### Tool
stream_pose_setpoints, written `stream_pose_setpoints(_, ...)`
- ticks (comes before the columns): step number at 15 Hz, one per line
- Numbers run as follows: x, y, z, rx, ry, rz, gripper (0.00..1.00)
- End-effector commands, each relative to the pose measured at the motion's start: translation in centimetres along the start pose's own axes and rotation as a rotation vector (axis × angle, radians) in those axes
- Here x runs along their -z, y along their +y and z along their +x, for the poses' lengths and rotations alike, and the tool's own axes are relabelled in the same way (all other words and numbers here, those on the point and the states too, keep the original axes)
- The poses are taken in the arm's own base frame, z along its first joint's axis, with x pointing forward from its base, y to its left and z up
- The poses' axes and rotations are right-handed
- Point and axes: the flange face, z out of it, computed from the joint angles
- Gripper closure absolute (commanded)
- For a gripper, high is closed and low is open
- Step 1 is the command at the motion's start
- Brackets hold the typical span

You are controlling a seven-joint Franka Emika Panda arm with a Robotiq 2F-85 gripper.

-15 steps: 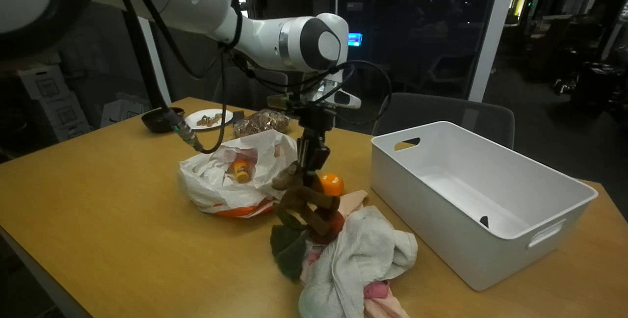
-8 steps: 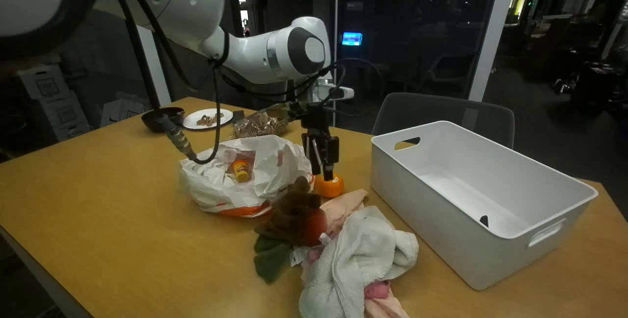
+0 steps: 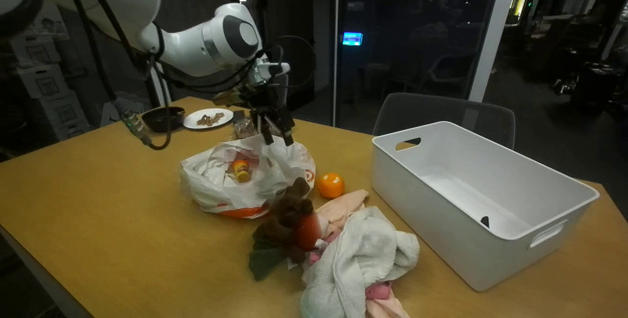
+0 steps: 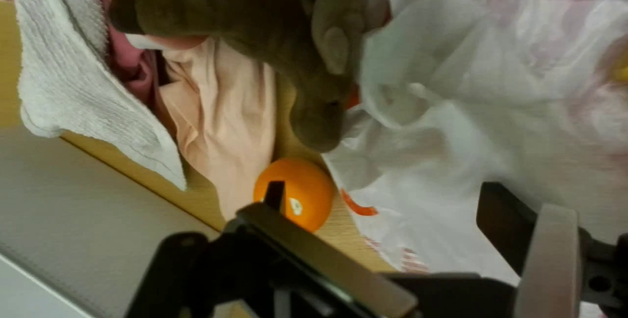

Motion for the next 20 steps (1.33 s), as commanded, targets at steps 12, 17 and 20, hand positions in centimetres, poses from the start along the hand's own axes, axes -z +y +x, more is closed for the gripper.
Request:
stream_pose_setpoints(12, 5.3, -6.0, -9.7, 0.474, -0.093, 0.098, 0.00)
stream_pose_setpoints(17, 2.6, -7.3, -7.3, 0.523, -0.118, 0.122, 0.00)
stream_pose_setpoints(20, 1.0, -8.3, -5.6, 0.566, -0.114, 0.141, 0.00)
